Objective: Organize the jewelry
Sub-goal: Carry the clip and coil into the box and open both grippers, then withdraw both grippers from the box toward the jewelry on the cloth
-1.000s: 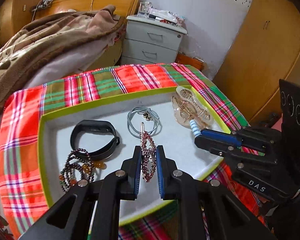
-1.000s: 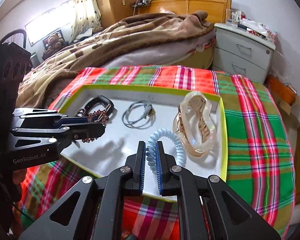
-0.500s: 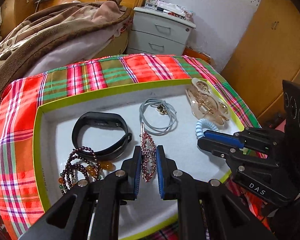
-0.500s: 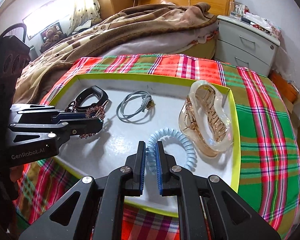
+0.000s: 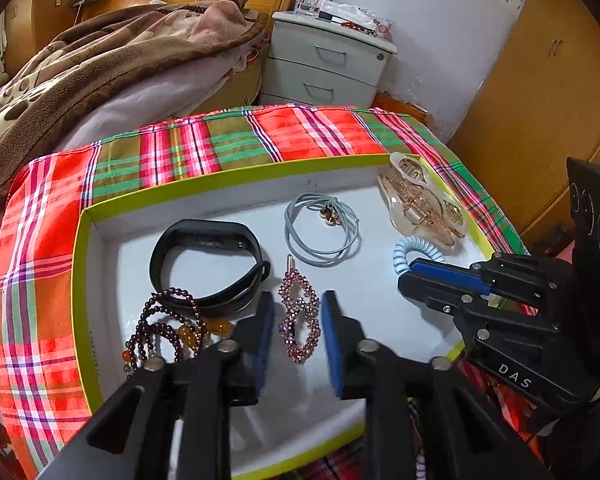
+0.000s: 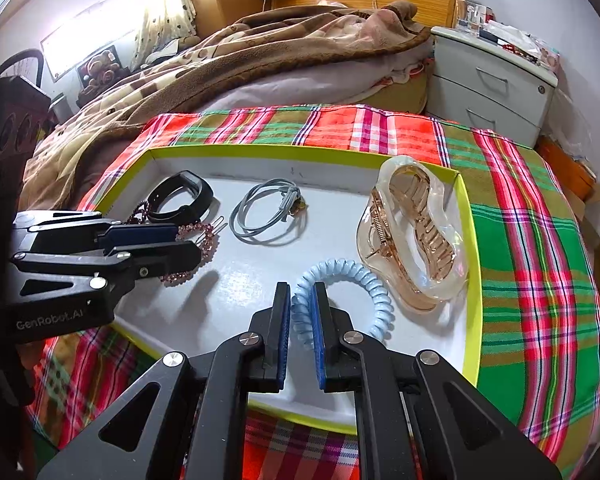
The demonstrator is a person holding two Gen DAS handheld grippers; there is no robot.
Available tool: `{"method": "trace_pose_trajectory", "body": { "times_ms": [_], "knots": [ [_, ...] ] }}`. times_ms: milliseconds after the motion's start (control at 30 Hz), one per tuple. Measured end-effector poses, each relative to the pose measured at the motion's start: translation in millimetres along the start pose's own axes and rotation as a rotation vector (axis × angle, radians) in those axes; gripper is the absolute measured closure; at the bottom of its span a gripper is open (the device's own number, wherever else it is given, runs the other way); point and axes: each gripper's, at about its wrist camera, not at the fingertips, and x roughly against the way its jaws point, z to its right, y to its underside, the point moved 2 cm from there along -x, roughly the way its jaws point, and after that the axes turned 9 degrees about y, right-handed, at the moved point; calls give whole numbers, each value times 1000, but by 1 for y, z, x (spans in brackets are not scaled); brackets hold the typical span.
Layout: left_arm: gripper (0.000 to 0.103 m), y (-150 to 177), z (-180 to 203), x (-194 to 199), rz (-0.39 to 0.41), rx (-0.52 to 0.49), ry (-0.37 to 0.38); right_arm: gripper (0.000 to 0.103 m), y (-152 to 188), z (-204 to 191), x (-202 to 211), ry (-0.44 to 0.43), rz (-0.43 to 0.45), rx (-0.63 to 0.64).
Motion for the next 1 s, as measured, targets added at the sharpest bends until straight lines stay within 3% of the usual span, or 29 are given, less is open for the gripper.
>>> {"method": "trace_pose_trajectory", "body": {
  "times_ms": [233,367,733,1000],
  "knots": [
    [65,1,3,9,19,3,-10,88,0,2,9,4,24,-23],
    [62,3,7,16,27,-10,-7,79,0,3,14,5,37,-38],
    [58,14,25,46,83,-23,-39,79,9,2,44,4,98,-80],
    [57,37,41,70,124,-22,-15,78,34,11,81,13,149,-119]
  ]
}}
